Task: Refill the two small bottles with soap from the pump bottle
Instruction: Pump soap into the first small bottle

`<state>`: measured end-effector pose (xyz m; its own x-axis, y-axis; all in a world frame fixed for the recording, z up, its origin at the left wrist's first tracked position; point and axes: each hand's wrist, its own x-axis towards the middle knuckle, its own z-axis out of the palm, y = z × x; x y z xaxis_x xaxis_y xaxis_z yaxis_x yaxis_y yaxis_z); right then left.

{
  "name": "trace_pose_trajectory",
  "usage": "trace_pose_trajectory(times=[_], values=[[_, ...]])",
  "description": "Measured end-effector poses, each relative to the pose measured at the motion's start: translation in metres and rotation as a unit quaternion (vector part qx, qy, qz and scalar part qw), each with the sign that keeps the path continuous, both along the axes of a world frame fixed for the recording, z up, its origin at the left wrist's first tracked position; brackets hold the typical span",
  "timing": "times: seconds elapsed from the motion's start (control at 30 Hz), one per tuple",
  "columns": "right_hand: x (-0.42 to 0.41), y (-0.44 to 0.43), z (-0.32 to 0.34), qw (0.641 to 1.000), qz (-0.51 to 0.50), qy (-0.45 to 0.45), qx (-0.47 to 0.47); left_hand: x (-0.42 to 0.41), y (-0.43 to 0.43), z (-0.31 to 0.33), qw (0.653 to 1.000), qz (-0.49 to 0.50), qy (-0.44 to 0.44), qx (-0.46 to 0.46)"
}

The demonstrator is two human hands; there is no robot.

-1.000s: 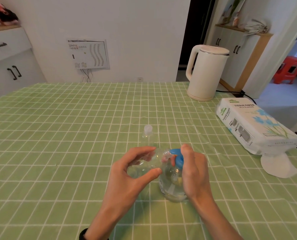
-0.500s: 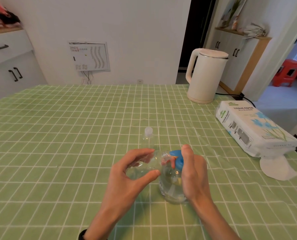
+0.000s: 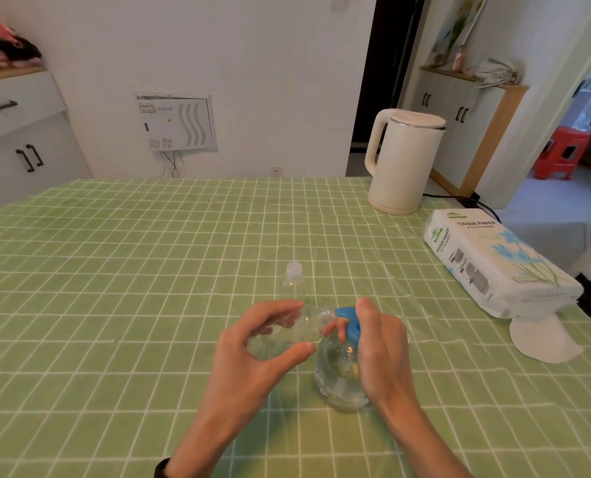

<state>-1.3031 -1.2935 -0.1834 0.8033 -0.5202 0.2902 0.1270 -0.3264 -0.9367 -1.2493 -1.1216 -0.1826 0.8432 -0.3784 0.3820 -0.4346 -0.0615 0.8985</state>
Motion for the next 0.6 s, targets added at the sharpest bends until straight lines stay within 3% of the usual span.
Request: trace_pose_trajectory(times=[0.6], values=[[-0.0001, -0.0017, -0.0020, 1.000, 0.007, -0.024, -0.015, 0.0005, -0.0026, -0.0041, 1.000, -0.002, -0.003, -0.006]])
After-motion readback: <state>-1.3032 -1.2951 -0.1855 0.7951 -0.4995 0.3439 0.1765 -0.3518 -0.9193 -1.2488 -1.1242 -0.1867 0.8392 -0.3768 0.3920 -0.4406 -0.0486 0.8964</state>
